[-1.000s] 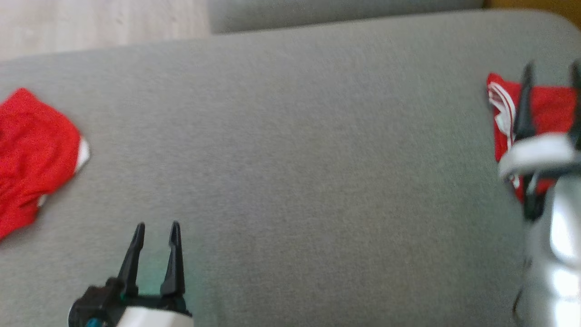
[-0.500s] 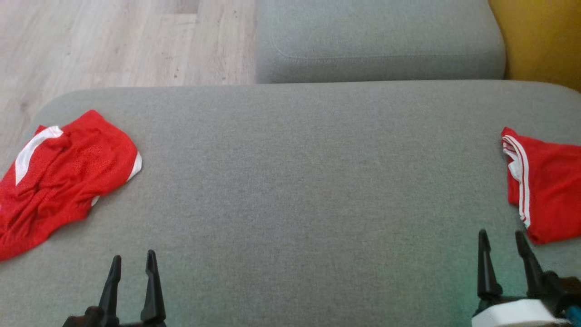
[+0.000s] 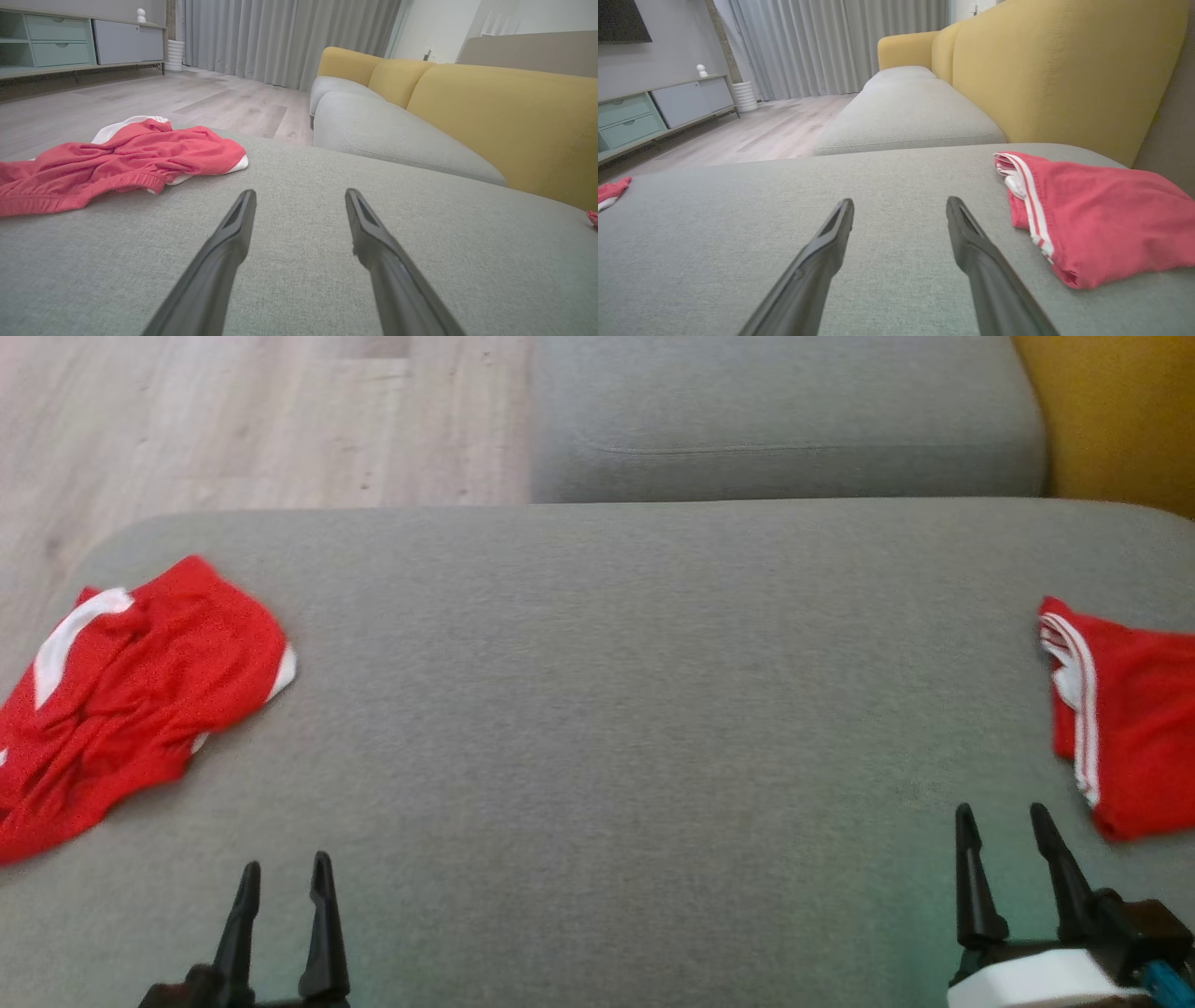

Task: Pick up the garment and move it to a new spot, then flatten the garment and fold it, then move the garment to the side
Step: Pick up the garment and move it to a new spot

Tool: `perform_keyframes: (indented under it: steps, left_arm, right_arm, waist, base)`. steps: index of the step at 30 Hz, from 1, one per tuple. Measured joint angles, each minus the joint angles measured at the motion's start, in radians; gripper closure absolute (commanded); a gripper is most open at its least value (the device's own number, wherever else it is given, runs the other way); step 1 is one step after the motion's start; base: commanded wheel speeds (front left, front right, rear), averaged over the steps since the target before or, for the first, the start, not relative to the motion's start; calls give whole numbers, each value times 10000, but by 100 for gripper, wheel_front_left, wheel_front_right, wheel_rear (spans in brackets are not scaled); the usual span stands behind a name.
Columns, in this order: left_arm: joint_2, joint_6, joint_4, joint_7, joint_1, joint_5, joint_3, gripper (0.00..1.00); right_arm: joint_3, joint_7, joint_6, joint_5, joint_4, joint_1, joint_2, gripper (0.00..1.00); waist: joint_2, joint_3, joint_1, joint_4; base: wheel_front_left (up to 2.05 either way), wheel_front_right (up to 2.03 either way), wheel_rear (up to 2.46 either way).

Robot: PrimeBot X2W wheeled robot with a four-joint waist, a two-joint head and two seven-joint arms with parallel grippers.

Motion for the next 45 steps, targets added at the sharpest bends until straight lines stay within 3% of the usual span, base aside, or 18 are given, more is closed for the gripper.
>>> perform_keyframes:
  steps: [6, 16, 21, 26, 32, 37, 38, 45]
  left_arm:
    - [-6, -4, 75, 0, -156, 0, -326, 0]
    - [-4, -2, 274, 0, 222, -73, 79, 0]
    - [4, 8, 102, 0, 532, -322, 376, 0]
    - [109, -2, 58, 0, -460, -614, 364, 0]
    - [1321, -6, 922, 658, -3071, -1942, 163, 0]
    - [2320, -79, 2794, 1801, -5931, -3336, -500, 0]
    - [2451, -77, 3668, 2255, -7014, -3766, -838, 0]
    - [2742, -79, 6297, 2663, -9500, -4495, -1419, 0]
  right_arm:
    - [263, 0, 0, 19, -255, 18, 0, 0]
    - [1825, 0, 0, 73, -293, -42, -6, 0]
    - [2031, -2, 0, -180, -272, -610, -2, 0]
    - [1787, -2, 0, -656, -282, -677, -13, 0]
    - [1262, -2, 0, -1503, -535, -1333, -19, 0]
    - [930, 159, 0, -2117, -1024, -1836, -50, 0]
    - [913, 313, 0, -2326, -1266, -1986, -52, 0]
    - [1045, 564, 0, -2556, -1942, -2521, -58, 0]
  waist:
    - [0, -40, 0, 874]
    - [0, -143, -1, 3631]
    - [0, 182, -1, 4380]
    - [0, 909, 0, 4417]
    - [0, 2217, 3, 3860]
    - [0, 3436, 3, 3322]
    - [0, 3905, 4, 3126]
    - [-1, 4997, 3, 2291]
  base:
    - [0, 0, 0]
    - [0, 0, 0]
    - [0, 0, 0]
    - [0, 0, 0]
    - [0, 0, 0]
    - [0, 0, 0]
    - [0, 0, 0]
    - [0, 0, 0]
